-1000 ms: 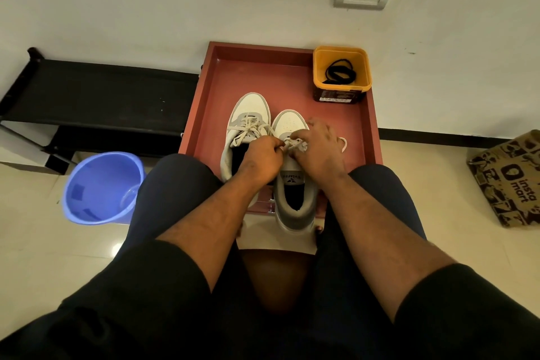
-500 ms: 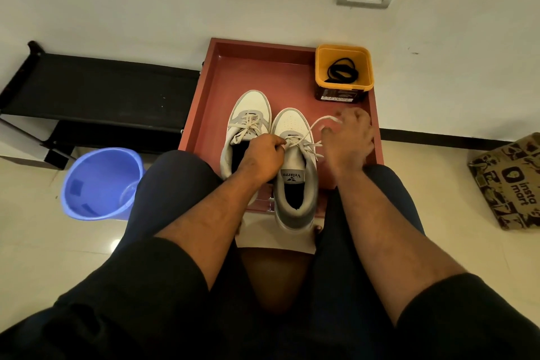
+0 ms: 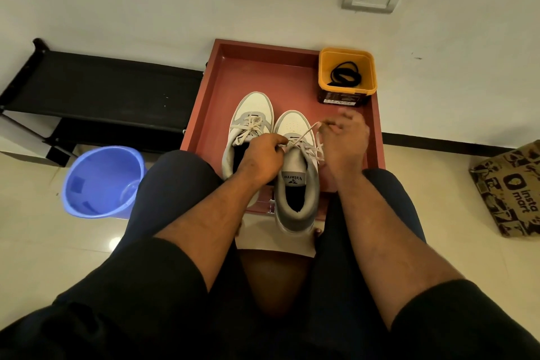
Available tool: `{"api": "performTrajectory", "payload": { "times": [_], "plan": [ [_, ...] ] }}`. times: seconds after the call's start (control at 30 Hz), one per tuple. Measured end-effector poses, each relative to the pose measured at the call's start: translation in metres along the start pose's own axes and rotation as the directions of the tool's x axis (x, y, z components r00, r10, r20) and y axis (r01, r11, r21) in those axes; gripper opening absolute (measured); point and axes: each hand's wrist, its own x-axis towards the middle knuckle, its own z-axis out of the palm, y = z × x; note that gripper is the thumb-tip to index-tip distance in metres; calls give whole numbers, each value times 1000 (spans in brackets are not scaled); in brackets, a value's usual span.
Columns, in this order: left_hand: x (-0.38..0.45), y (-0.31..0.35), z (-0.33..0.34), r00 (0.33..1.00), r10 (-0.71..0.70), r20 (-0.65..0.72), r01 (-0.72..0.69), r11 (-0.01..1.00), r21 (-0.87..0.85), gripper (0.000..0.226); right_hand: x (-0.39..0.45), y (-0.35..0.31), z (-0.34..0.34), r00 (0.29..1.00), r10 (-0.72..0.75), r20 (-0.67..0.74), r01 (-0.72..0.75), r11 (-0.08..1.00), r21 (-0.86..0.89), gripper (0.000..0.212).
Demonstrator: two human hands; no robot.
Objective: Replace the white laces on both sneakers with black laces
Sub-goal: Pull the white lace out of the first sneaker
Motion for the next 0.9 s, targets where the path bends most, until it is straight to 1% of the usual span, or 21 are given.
{"api": "performTrajectory", "payload": {
  "times": [0.03, 0.1, 0.17, 0.23, 0.27, 0.3, 0.33, 0.37, 0.43, 0.47, 0.5, 0.53, 0.57, 0.63, 0.67, 0.73, 0.77, 0.8, 0.83, 0.87, 0.9],
  "plan": [
    [0, -1, 0, 1000, 8, -7, -8, 1000, 2, 31, 3, -1, -6, 997, 31, -64, -28, 998, 51, 17],
    [0, -2, 1, 999, 27, -24, -27, 1000, 3, 33, 7, -3, -19, 988, 63, -142, -44, 990, 135, 13],
    [0, -3, 2, 998, 54, -42, -55, 999, -2, 33, 9, -4, -31, 970, 114, -216, -53, 961, 271, 15],
    [0, -3, 2, 996, 72, -57, -72, 997, 4, 35, 11, -2, -39, 962, 150, -228, -66, 939, 336, 15],
    [0, -2, 2, 995, 75, -58, -75, 997, 3, 37, 11, -2, -40, 974, 137, -181, -76, 948, 310, 12],
    [-1, -1, 1, 996, 76, -55, -77, 997, -8, 40, 11, -2, -38, 991, 89, -97, -65, 972, 226, 11],
    [-1, 0, 1, 996, 74, -51, -75, 997, -24, 43, 8, -2, -34, 1000, 15, 22, -17, 995, 102, 11],
    [-1, 0, 1, 996, 71, -49, -73, 997, -37, 46, 5, -2, -27, 984, -54, 173, 57, 998, -16, 14],
    [-1, 1, 1, 997, 64, -50, -67, 996, -51, 50, -4, -1, -10, 883, -115, 455, 214, 961, -173, 19],
    [-2, 1, 1, 997, 62, -51, -66, 996, -63, 51, -8, 1, -1, 839, -116, 531, 288, 923, -254, 20],
    [-3, 2, 1, 997, 62, -50, -66, 995, -76, 51, -11, 2, 7, 821, -118, 558, 353, 874, -335, 19],
    [-4, 3, 2, 997, 62, -51, -66, 994, -85, 51, -12, 4, 12, 827, -127, 547, 389, 832, -395, 19],
    [-4, 3, 2, 997, 63, -51, -67, 994, -86, 51, -14, 4, 14, 846, -147, 513, 397, 816, -420, 18],
    [-3, 2, 2, 998, 55, -40, -58, 995, -77, 49, -14, 2, 13, 882, -188, 432, 366, 850, -379, 16],
    [-2, 1, 3, 999, 42, -31, -44, 996, -79, 47, -12, 0, 10, 910, -188, 370, 318, 890, -329, 15],
    [-1, -1, 4, 1000, 18, -6, -19, 996, -88, 44, -3, 1, 1, 980, -100, 174, 135, 971, -200, 13],
    [-2, -2, 4, 1000, 14, 3, -14, 996, -83, 42, 3, 3, -5, 997, -34, 66, 42, 990, -136, 12],
    [-2, -1, 4, 1000, 15, 7, -15, 997, -70, 42, 9, 6, -10, 999, 31, -9, -32, 996, -87, 15],
    [-3, 1, 4, 1000, 23, 4, -23, 999, -48, 41, 13, 7, -14, 996, 89, -25, -90, 994, -54, 25],
    [-4, 3, 3, 999, 47, -1, -47, 999, 0, 41, 14, 8, -16, 992, 129, 14, -128, 990, -56, 42],
    [-5, 5, 3, 996, 90, 4, -90, 993, 76, 42, 13, 8, -17, 989, 131, 72, -122, 987, -107, 58]
  ]
}}
